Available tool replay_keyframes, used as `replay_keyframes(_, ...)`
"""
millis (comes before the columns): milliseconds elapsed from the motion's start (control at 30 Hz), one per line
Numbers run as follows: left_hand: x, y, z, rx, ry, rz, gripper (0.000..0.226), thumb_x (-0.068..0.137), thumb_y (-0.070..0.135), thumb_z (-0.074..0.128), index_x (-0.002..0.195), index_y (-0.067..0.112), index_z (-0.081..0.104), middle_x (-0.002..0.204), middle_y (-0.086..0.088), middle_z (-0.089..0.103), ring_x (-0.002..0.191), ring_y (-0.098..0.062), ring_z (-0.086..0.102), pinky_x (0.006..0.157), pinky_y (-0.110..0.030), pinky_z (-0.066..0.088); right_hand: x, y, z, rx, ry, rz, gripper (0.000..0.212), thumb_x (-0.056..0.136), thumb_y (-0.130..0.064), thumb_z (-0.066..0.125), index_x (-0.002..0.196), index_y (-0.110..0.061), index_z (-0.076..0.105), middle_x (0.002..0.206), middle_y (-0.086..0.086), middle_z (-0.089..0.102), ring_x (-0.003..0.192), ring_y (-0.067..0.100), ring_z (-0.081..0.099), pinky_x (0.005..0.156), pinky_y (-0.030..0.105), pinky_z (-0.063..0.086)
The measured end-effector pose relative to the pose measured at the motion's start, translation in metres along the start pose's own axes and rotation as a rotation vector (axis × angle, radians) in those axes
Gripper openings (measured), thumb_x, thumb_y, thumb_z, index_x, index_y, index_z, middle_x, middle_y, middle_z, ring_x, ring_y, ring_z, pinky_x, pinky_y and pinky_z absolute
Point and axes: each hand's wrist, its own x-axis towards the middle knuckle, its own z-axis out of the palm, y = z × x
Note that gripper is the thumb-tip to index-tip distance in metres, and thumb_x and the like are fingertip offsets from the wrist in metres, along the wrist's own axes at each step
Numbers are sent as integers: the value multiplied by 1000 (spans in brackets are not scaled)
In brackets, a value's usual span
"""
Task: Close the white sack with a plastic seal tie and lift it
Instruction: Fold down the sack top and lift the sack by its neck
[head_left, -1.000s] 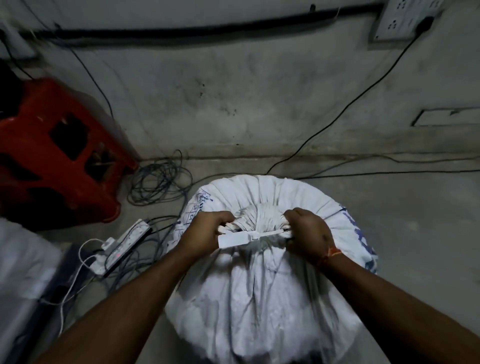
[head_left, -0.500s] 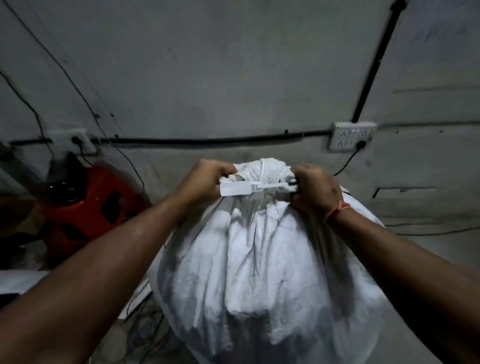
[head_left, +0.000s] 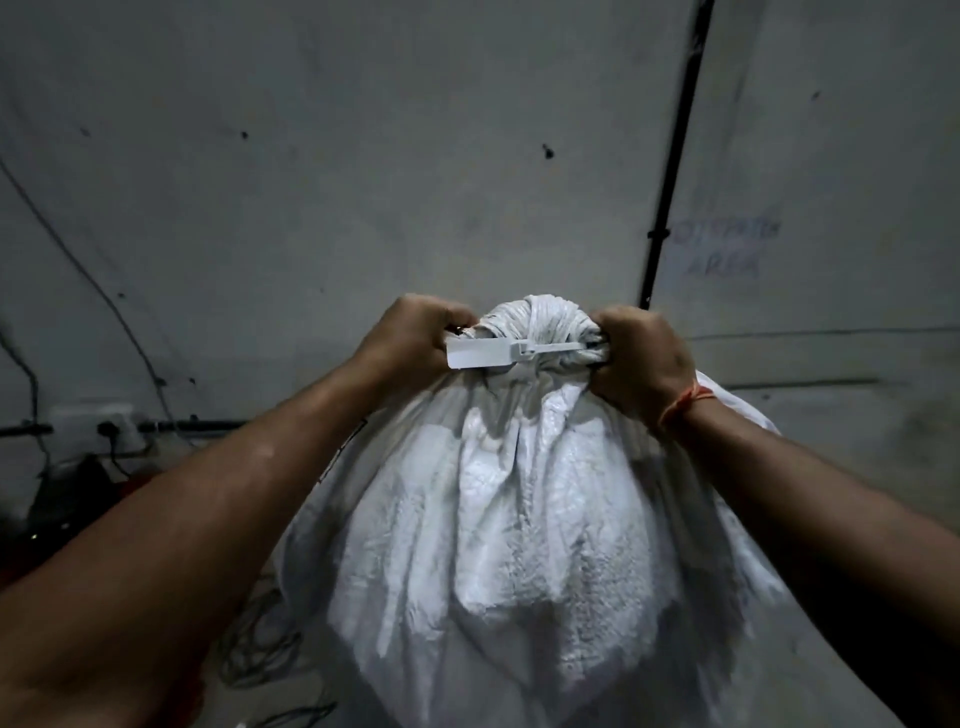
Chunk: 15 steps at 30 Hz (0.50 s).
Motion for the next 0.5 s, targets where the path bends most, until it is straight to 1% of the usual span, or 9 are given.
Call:
replay_keyframes(100,24,12,8,-13,22,50,10,77,23,81,83,22,73,67,-2,66,71,1,51,62,-30,48,6,20,-14,-41,19,36,23,69,-34,69,72,-14,58,75,10,67,73,40,64,55,32,38)
replay_keyframes(133,30,17,10,-20,19,60,8,77,21,79,83,21,73,67,1,65,71,2,51,63,-30,48,6,27,-18,-43,25,36,22,69,-33,68,70,-14,57,75,11,67,72,40,64,55,32,37)
replay_keyframes(200,45,25,19,-28,3,79,8,78,22,76,86,20,75,72,4,70,73,2,56,65,-30,51,7,42,-25,-32,44,37,27,68,-42,57,70,-15,58,75,11,67,72,39,65,56,32,39)
replay_keyframes(233,53,30,25,-31,-2,86,11,77,23,75,88,19,76,75,3,74,73,2,58,66,-31,52,6,50,-29,-28,56,40,32,68,-46,52,71,-15,60,75,11,67,73,39,65,56,32,41)
replay_keyframes(300,67,41,39,-35,-2,94,15,77,23,74,90,18,77,77,-1,76,75,1,59,67,-31,53,4,71,-36,-44,70,44,38,67,-49,48,72,-14,61,76,11,67,73,39,65,57,33,42)
replay_keyframes(400,92,64,70,-6,6,137,9,78,23,76,85,18,74,70,-2,70,71,0,55,64,-34,51,-4,111,-54,-33,76,36,40,65,-50,45,69,-13,61,73,14,67,70,39,65,56,34,44)
replay_keyframes(433,101,74,83,3,12,146,8,79,23,78,83,18,73,67,0,67,69,-2,54,62,-33,50,-7,126,-60,-29,83,28,39,65,-49,45,67,-13,60,71,14,67,68,39,65,55,32,42)
replay_keyframes(500,118,94,107,10,25,156,7,79,21,79,81,20,73,61,8,61,66,-1,52,59,-27,44,-15,160,-71,-40,92,26,34,65,-45,45,64,-15,58,68,13,67,65,38,64,55,29,37)
